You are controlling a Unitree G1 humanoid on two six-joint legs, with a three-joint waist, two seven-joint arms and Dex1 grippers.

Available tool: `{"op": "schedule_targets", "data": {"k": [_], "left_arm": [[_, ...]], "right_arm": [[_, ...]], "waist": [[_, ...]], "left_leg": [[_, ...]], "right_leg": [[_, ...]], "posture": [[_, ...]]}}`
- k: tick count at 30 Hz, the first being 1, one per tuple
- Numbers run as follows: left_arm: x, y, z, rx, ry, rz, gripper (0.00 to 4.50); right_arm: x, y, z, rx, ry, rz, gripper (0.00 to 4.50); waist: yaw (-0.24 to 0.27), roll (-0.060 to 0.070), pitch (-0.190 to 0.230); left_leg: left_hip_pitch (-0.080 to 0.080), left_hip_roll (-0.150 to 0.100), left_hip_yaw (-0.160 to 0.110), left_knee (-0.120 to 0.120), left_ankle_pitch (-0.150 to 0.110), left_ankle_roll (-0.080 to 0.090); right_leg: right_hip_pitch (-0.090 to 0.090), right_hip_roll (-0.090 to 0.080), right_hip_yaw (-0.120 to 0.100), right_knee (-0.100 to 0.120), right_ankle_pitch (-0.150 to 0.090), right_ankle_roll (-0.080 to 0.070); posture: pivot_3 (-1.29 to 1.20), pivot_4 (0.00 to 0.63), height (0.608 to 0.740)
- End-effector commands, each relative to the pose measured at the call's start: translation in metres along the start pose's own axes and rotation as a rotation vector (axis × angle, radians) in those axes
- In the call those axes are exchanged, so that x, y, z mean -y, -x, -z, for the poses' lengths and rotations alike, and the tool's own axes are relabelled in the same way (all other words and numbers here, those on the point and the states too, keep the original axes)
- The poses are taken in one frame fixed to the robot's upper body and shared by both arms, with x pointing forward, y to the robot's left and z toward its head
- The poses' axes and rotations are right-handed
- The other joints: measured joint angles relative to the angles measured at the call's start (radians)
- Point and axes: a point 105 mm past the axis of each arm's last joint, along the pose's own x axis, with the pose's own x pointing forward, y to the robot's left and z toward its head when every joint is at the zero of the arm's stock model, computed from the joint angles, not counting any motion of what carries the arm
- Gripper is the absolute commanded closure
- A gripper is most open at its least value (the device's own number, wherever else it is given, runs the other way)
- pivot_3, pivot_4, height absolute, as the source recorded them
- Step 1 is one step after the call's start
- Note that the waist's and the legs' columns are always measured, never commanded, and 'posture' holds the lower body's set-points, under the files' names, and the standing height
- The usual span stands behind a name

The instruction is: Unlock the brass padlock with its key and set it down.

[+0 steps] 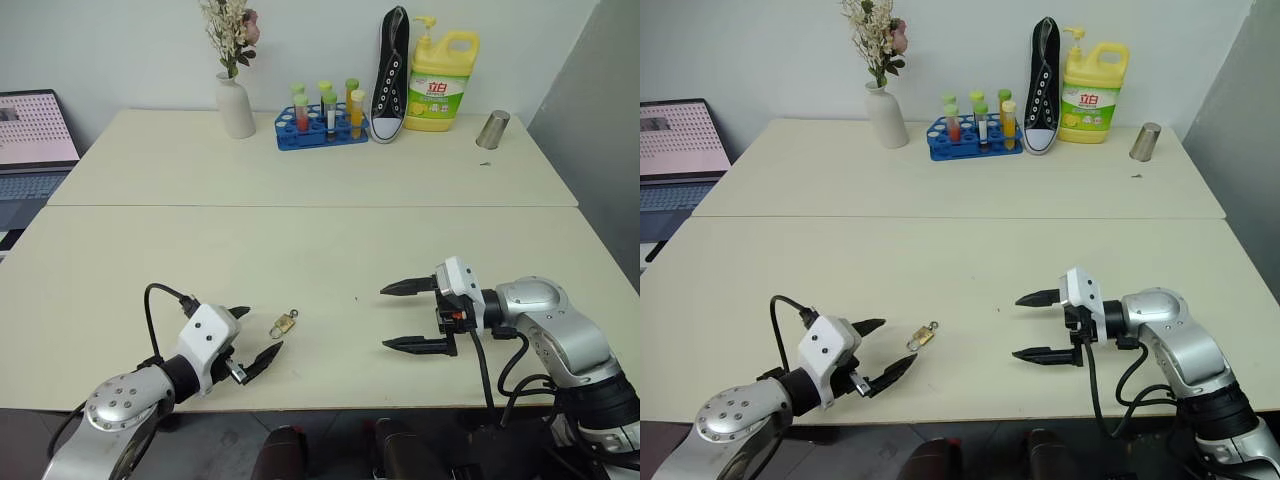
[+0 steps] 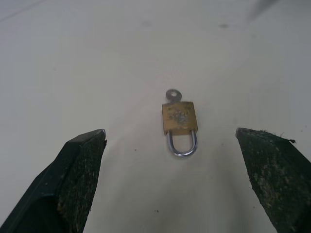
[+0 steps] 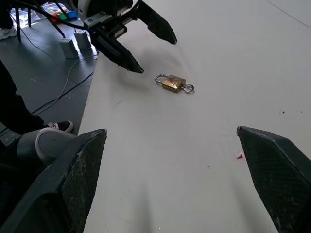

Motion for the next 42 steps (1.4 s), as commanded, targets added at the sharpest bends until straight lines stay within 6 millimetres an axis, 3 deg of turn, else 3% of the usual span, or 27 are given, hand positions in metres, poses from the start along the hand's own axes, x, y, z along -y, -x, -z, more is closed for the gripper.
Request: {"op": "schedule_targets", "data": {"k": [1, 10, 17, 20, 29, 31, 35, 37, 39, 42], "left_arm": [[0.000, -0.006, -0.001, -0.003, -0.018, 0.014, 0.00], [-0.006, -0.031, 0.005, -0.043, 0.005, 0.029, 0.00], [-0.002, -0.039, 0.008, -0.073, 0.004, 0.075, 0.00], [-0.002, -0.042, 0.008, -0.086, 0.007, 0.081, 0.54], [-0.006, -0.039, 0.017, -0.140, 0.030, 0.070, 3.44], [-0.006, -0.039, 0.017, -0.139, 0.028, 0.074, 3.54], [0.002, -0.037, 0.000, -0.062, -0.089, 0.163, 3.54], [0.003, -0.038, -0.015, -0.016, -0.252, 0.221, 3.54], [0.004, -0.042, -0.043, 0.088, -0.444, 0.298, 3.54], [0.004, -0.049, -0.068, 0.203, -0.581, 0.334, 3.54]], "right_arm": [[-0.005, 0.001, -0.010, 0.015, 0.034, -0.011, 0.02], [-0.010, -0.001, -0.015, 0.013, 0.054, -0.009, 0.02], [-0.012, -0.001, -0.016, 0.012, 0.055, 0.002, 0.02], [-0.012, -0.001, -0.016, 0.011, 0.057, 0.004, 0.00], [-0.011, -0.002, -0.019, 0.008, 0.064, 0.010, 0.00], [-0.011, -0.002, -0.019, 0.008, 0.064, 0.011, 0.00], [-0.009, -0.002, -0.018, 0.005, 0.065, 0.027, 0.00], [-0.009, 0.003, -0.014, -0.015, 0.053, 0.038, 0.00], [-0.006, 0.011, -0.005, -0.042, 0.032, 0.072, 0.00], [-0.003, 0.015, 0.000, -0.053, 0.025, 0.117, 0.00]], "waist": [[0.000, 0.000, 0.000], [0.000, 0.000, 0.000], [0.000, 0.000, 0.000], [0.003, 0.000, 0.000], [0.002, 0.000, -0.001], [0.002, 0.000, -0.001], [0.002, 0.000, -0.001], [0.002, 0.000, -0.001], [0.005, 0.000, -0.001], [0.020, -0.001, 0.000]], "left_leg": [[0.000, 0.000, 0.000, 0.000, 0.000, 0.000], [0.000, 0.000, 0.000, 0.000, 0.000, 0.000], [0.000, 0.000, 0.000, 0.000, 0.000, 0.000], [0.000, -0.001, 0.000, 0.000, 0.000, 0.000], [0.001, 0.000, -0.001, 0.001, 0.000, 0.000], [0.001, 0.000, -0.001, 0.001, 0.000, 0.000], [0.000, 0.000, -0.001, 0.001, 0.000, 0.000], [0.000, 0.000, -0.001, 0.000, 0.000, 0.000], [0.000, -0.001, -0.001, 0.000, 0.000, 0.000], [-0.002, -0.001, -0.001, 0.001, 0.000, 0.000]], "right_leg": [[0.000, 0.000, 0.000, 0.000, 0.000, 0.000], [0.000, 0.000, 0.000, 0.000, 0.000, 0.000], [0.000, 0.000, 0.000, 0.000, 0.000, 0.000], [0.000, 0.000, 0.000, 0.000, 0.000, 0.000], [0.001, 0.000, 0.000, 0.001, 0.000, 0.001], [0.001, 0.000, 0.000, 0.001, 0.000, 0.001], [0.001, 0.000, 0.000, 0.001, 0.000, 0.000], [0.000, 0.000, 0.000, 0.001, 0.000, 0.000], [0.000, 0.000, 0.000, 0.000, 0.001, 0.000], [0.000, 0.000, -0.002, 0.000, 0.001, -0.001]], "posture": [[0.00, 0.150, 0.740], [0.00, 0.150, 0.740], [0.00, 0.150, 0.740], [0.00, 0.150, 0.740], [0.00, 0.150, 0.740], [0.00, 0.150, 0.740], [0.00, 0.150, 0.740], [0.00, 0.150, 0.740], [0.00, 0.150, 0.740], [0.00, 0.150, 0.740]]}}
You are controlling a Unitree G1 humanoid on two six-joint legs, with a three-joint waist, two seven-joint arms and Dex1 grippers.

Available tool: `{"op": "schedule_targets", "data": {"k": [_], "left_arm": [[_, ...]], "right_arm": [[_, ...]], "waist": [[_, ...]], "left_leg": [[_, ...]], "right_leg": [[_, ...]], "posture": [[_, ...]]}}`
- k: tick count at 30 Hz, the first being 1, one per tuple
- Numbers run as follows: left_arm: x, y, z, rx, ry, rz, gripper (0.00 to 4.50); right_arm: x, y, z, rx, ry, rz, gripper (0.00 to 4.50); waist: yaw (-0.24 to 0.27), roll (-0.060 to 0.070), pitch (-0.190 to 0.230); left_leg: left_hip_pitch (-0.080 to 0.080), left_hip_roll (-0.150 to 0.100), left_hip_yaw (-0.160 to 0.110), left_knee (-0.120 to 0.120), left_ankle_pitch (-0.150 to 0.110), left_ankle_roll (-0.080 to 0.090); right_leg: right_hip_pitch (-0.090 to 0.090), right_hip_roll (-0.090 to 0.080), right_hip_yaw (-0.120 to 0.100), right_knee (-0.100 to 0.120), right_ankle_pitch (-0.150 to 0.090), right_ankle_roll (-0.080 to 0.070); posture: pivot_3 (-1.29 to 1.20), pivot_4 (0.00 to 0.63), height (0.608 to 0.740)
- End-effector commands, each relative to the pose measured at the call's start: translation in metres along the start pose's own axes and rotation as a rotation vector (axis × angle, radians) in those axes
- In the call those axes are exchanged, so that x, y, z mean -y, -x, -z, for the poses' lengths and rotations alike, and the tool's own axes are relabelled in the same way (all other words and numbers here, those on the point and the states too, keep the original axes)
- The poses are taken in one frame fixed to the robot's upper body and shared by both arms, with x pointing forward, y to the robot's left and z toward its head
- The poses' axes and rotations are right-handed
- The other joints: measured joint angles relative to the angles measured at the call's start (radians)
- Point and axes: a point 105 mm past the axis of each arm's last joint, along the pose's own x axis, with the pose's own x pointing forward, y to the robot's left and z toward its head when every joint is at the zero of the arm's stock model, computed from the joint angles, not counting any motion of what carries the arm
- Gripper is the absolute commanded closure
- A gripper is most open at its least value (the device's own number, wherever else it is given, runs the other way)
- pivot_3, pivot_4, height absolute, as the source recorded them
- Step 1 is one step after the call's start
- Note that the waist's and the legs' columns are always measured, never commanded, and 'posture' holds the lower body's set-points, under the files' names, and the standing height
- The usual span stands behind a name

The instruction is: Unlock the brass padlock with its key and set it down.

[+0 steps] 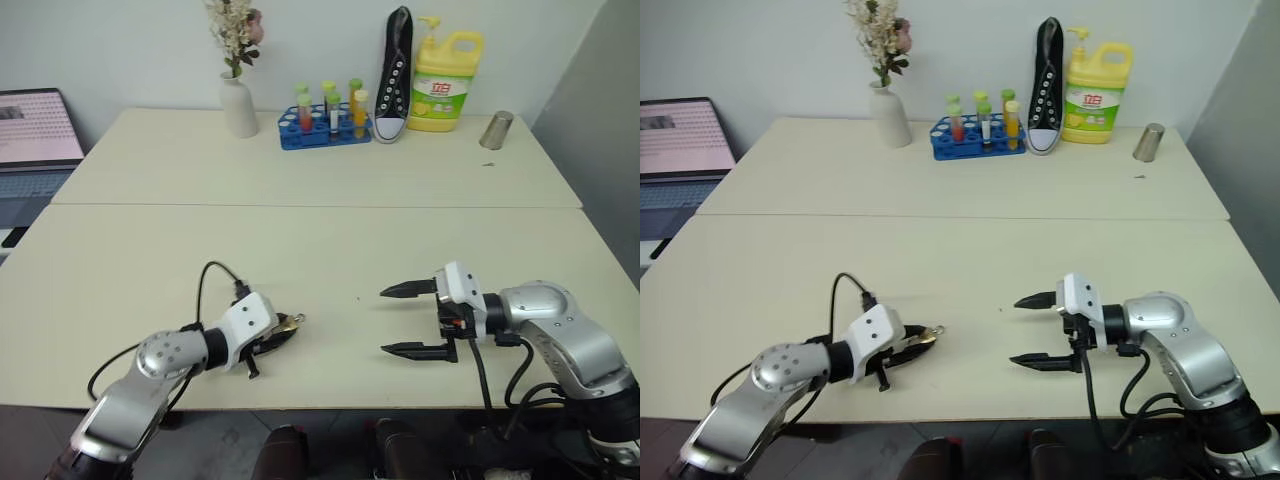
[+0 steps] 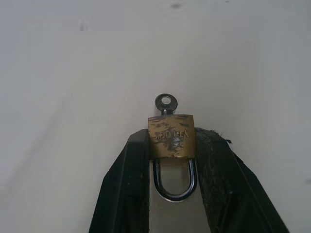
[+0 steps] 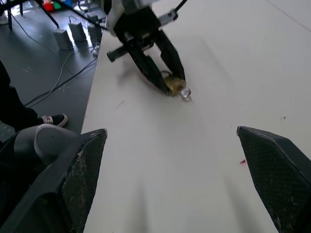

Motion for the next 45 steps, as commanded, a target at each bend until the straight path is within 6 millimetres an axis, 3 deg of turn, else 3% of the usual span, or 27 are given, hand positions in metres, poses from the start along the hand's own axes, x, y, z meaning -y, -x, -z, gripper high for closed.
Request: {"op": "schedule_targets", "data": {"k": [1, 5, 9, 11, 16, 27, 38, 41, 45], "left_arm": [[-0.012, -0.006, -0.032, 0.133, -0.209, 0.032, 3.54], [-0.023, -0.017, -0.057, 0.243, -0.360, 0.047, 3.54], [-0.024, -0.031, -0.070, 0.289, -0.712, 0.065, 3.54], [-0.025, -0.036, -0.073, 0.320, -0.802, 0.048, 3.54], [-0.019, -0.041, -0.080, 0.394, -1.016, 0.028, 3.54], [-0.022, -0.038, -0.081, 0.431, -1.047, -0.036, 3.54], [-0.023, -0.035, -0.082, 0.433, -1.070, -0.051, 3.54], [-0.022, -0.036, -0.081, 0.433, -1.076, -0.048, 3.54], [-0.021, -0.036, -0.082, 0.436, -1.075, -0.046, 3.54]], "right_arm": [[0.007, 0.007, -0.001, 0.005, 0.022, 0.065, 0.00], [0.009, 0.012, 0.007, 0.002, -0.022, 0.130, 0.00], [0.019, 0.019, 0.019, -0.008, -0.075, 0.280, 0.00], [0.020, 0.020, 0.016, 0.028, -0.122, 0.303, 0.00], [0.020, 0.015, -0.013, 0.178, -0.242, 0.265, 0.00], [0.022, -0.009, -0.030, 0.206, -0.276, 0.169, 0.00], [0.025, -0.014, -0.034, 0.212, -0.283, 0.126, 0.00], [0.026, -0.015, -0.034, 0.216, -0.294, 0.124, 0.58], [0.025, -0.016, -0.034, 0.213, -0.296, 0.114, 1.91]], "waist": [[0.005, 0.000, 0.000], [0.007, 0.000, 0.000], [0.008, 0.000, 0.000], [0.007, 0.000, 0.000], [0.005, 0.000, 0.000], [0.006, 0.000, 0.000], [0.007, 0.000, 0.000], [0.007, 0.000, 0.000], [0.007, 0.000, 0.000]], "left_leg": [[0.000, 0.000, 0.001, 0.000, 0.000, 0.000], [0.000, -0.001, 0.001, 0.000, 0.000, 0.000], [-0.001, -0.001, 0.001, 0.000, 0.000, 0.000], [-0.001, -0.001, 0.002, 0.000, 0.000, 0.000], [-0.001, 0.000, 0.001, 0.000, 0.000, 0.000], [-0.001, 0.000, 0.000, 0.000, 0.000, 0.000], [-0.001, 0.000, 0.000, 0.000, 0.000, 0.000], [-0.001, 0.000, 0.000, 0.000, 0.000, 0.000], [-0.001, 0.000, 0.000, 0.000, 0.000, 0.000]], "right_leg": [[0.000, 0.000, 0.001, 0.000, 0.000, 0.000], [0.000, 0.000, 0.001, 0.000, 0.001, -0.002], [0.000, 0.001, 0.001, 0.000, 0.001, -0.002], [-0.001, 0.001, 0.002, 0.000, 0.001, -0.002], [-0.001, 0.001, 0.002, 0.000, 0.002, -0.002], [0.000, 0.001, 0.001, 0.001, 0.002, -0.002], [0.000, 0.001, 0.000, 0.000, 0.002, -0.002], [0.000, 0.001, 0.000, 0.001, 0.002, -0.002], [0.000, 0.001, 0.000, 0.001, 0.002, -0.002]], "posture": [[0.00, 0.150, 0.740], [0.00, 0.150, 0.740], [0.00, 0.150, 0.740], [0.00, 0.150, 0.740], [0.00, 0.150, 0.740], [0.00, 0.150, 0.740], [0.00, 0.150, 0.740], [0.00, 0.150, 0.740], [0.00, 0.150, 0.740]]}}
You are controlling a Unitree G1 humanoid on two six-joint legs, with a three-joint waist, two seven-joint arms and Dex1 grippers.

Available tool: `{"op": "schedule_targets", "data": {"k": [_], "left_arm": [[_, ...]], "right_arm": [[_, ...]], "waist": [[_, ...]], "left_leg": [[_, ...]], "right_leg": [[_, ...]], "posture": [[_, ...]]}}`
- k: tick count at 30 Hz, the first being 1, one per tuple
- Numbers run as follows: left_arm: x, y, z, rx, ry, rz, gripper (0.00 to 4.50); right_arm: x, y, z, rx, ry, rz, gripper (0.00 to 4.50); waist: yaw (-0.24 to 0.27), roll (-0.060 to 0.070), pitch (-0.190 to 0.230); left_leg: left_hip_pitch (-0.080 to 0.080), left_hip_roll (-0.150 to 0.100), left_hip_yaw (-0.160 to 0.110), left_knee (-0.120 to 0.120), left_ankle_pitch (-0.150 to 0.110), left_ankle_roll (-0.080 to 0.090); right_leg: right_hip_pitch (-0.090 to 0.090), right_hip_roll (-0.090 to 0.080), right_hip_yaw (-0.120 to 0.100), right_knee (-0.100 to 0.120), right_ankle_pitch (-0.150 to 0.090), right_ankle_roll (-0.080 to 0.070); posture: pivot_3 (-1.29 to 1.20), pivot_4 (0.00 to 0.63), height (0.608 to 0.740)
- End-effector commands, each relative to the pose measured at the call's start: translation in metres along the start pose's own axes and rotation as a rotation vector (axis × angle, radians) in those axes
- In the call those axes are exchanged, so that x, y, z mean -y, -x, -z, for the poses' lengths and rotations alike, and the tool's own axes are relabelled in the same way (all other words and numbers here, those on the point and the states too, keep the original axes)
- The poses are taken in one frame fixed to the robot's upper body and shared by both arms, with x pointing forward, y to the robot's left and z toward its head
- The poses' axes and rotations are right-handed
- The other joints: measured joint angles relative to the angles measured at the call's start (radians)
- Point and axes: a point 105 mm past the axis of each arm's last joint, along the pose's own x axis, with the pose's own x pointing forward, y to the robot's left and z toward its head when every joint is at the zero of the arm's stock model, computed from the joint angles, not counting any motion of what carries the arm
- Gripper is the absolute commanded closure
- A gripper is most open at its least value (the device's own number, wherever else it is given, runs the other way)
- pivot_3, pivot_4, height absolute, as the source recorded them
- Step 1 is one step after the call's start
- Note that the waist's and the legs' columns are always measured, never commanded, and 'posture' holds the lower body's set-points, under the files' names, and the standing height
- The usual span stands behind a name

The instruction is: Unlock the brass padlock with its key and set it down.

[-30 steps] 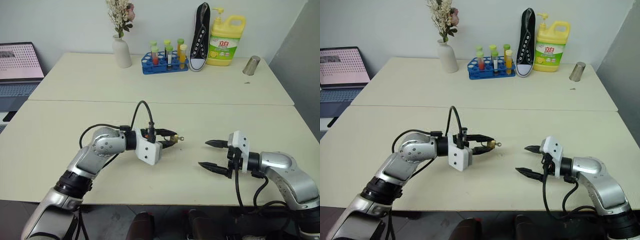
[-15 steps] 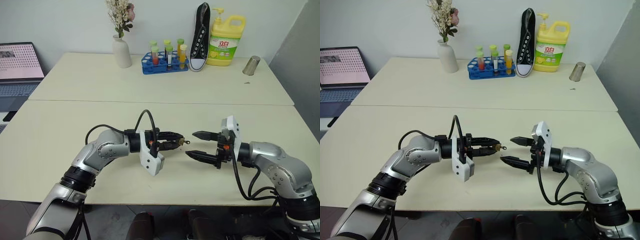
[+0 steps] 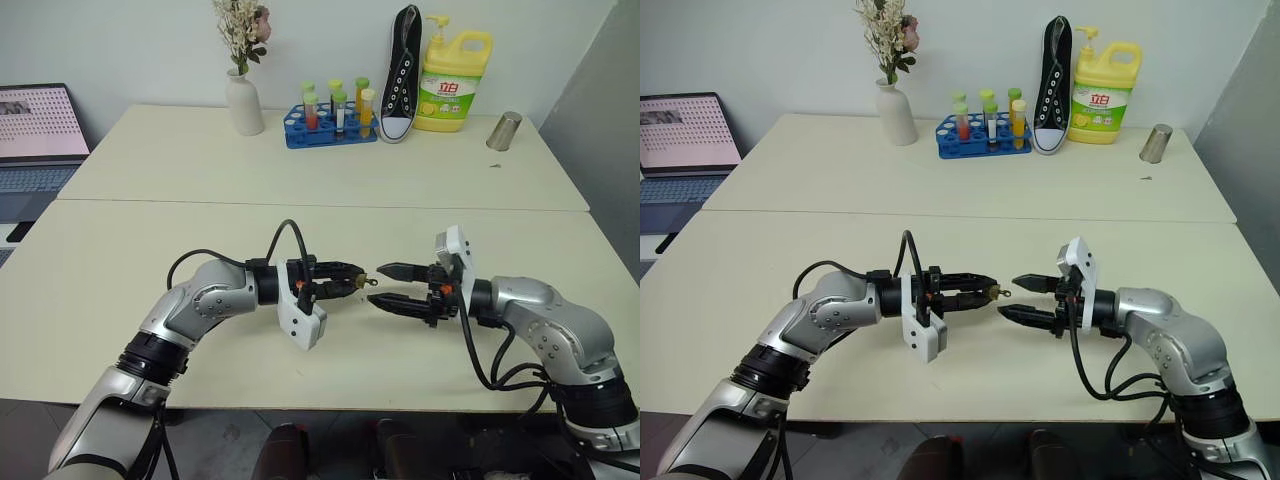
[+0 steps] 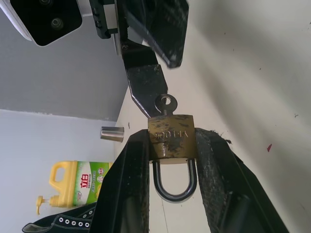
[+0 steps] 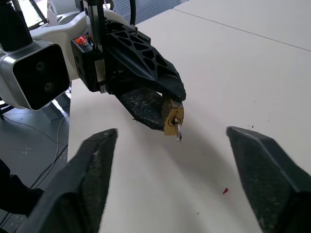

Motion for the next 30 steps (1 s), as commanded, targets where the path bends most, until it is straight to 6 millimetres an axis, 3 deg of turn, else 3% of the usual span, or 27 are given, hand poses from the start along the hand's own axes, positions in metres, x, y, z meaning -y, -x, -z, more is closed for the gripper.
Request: {"op": "schedule_targets", "data": {"k": [1, 7, 19, 30], "left_arm": [[-0.010, 0.002, -0.005, 0.018, -0.043, -0.034, 3.54], [-0.008, 0.001, -0.007, 0.018, -0.045, -0.034, 3.54], [-0.008, -0.001, -0.008, 0.015, -0.055, -0.042, 3.54], [0.000, -0.001, -0.011, 0.044, -0.107, -0.015, 3.54]], "right_arm": [[-0.006, -0.002, -0.008, 0.019, 0.018, -0.045, 2.33], [-0.008, -0.004, -0.007, 0.004, 0.019, -0.063, 4.39], [-0.010, -0.005, -0.006, -0.023, -0.028, -0.090, 4.50], [0.002, -0.003, -0.004, -0.142, -0.269, -0.101, 4.50]], "waist": [[0.000, 0.000, 0.000], [0.000, 0.000, 0.000], [0.000, 0.000, 0.000], [0.000, 0.000, 0.000]], "left_leg": [[0.000, 0.000, 0.000, 0.000, 0.000, 0.000], [0.000, 0.000, 0.000, 0.000, 0.000, 0.000], [0.000, 0.000, 0.000, 0.000, 0.000, 0.000], [0.000, 0.000, 0.000, 0.000, 0.000, 0.000]], "right_leg": [[0.000, 0.000, 0.000, 0.000, 0.000, 0.000], [0.000, 0.000, 0.000, 0.000, 0.000, 0.000], [0.000, 0.000, 0.000, 0.000, 0.000, 0.000], [0.000, -0.001, 0.000, 0.001, 0.000, 0.000]], "posture": [[0.00, 0.150, 0.740], [0.00, 0.150, 0.740], [0.00, 0.150, 0.740], [0.00, 0.150, 0.740]]}}
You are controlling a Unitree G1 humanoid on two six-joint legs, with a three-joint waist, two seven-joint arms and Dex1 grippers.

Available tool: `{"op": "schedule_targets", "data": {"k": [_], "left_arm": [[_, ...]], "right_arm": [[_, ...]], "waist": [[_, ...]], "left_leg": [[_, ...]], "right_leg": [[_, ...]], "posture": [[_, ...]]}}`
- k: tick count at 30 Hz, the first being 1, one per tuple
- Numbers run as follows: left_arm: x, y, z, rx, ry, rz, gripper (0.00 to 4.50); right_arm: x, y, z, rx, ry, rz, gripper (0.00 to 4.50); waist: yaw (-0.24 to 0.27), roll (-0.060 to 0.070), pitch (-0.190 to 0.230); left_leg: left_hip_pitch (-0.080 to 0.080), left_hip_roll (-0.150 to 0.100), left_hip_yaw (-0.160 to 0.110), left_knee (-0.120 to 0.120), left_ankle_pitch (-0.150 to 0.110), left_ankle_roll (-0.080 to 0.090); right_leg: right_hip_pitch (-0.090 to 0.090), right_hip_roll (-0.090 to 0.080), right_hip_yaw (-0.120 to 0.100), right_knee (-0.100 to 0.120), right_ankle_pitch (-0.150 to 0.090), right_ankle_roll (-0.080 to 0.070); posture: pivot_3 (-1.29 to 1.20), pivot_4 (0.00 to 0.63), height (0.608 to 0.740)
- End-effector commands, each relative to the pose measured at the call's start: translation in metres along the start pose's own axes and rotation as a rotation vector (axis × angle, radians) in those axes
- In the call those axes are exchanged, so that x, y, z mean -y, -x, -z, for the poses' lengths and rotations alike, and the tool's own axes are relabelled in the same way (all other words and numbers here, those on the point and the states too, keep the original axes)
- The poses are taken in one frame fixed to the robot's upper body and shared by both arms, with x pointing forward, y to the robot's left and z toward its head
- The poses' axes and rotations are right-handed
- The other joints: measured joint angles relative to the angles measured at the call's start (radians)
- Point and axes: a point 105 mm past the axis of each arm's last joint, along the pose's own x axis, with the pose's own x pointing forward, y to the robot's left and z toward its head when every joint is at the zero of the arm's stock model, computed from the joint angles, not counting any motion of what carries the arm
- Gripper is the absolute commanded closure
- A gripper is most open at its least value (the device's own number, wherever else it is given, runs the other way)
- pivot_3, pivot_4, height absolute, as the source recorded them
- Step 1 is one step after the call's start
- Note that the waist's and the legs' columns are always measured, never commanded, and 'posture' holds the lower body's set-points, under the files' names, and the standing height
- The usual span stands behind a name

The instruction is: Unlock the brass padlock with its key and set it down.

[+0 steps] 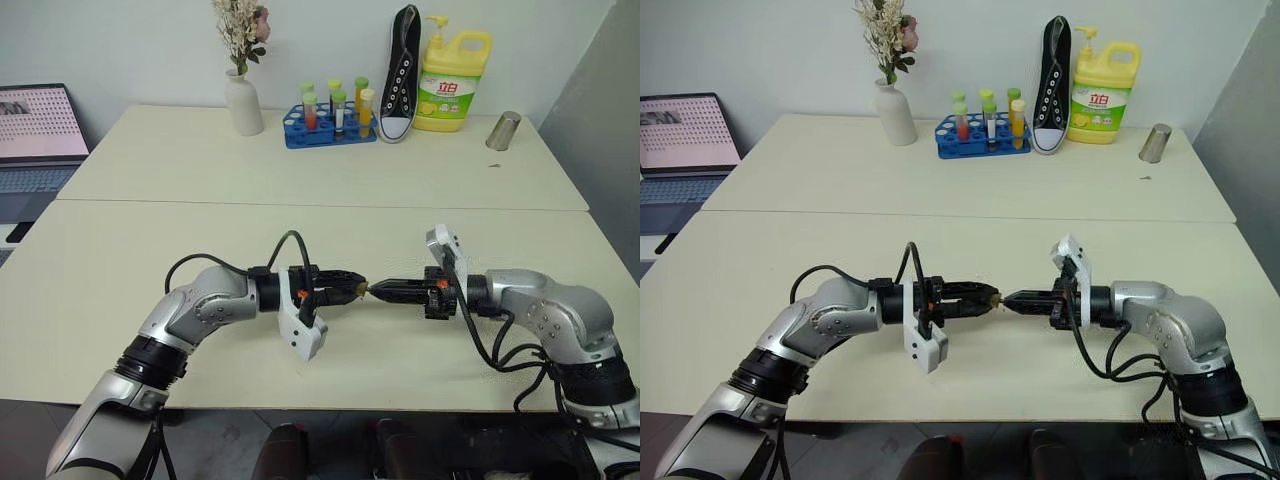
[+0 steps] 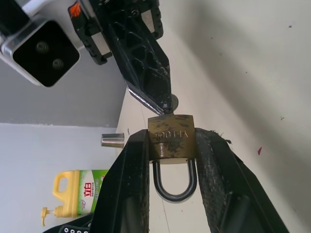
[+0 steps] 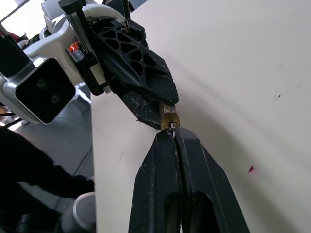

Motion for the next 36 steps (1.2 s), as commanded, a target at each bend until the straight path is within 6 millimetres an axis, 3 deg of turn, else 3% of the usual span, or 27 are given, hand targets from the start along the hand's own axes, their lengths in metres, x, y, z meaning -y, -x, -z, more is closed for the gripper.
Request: {"op": "schedule_targets", "data": {"k": [1, 13, 36], "left_arm": [[-0.008, 0.000, -0.005, 0.031, -0.049, -0.033, 3.54], [-0.005, -0.002, -0.008, 0.038, -0.097, -0.036, 3.54], [-0.003, -0.003, -0.008, 0.045, -0.105, -0.042, 3.54]], "right_arm": [[-0.002, 0.001, -0.006, -0.016, -0.070, -0.030, 4.50], [0.006, 0.000, -0.018, -0.084, -0.320, -0.044, 4.50], [0.007, -0.003, -0.025, -0.105, -0.445, -0.061, 4.50]], "waist": [[0.000, 0.000, 0.000], [0.000, 0.000, 0.000], [0.000, 0.000, 0.000]], "left_leg": [[0.000, 0.000, 0.000, 0.000, 0.000, 0.000], [-0.001, 0.000, 0.000, 0.000, 0.000, 0.000], [-0.001, 0.000, 0.000, -0.001, 0.000, 0.000]], "right_leg": [[0.000, 0.000, 0.000, 0.000, 0.000, 0.000], [0.000, -0.001, 0.000, 0.000, 0.000, 0.000], [-0.001, -0.001, -0.001, 0.000, 0.000, 0.000]], "posture": [[0.00, 0.150, 0.740], [0.00, 0.150, 0.740], [0.00, 0.150, 0.740]]}}
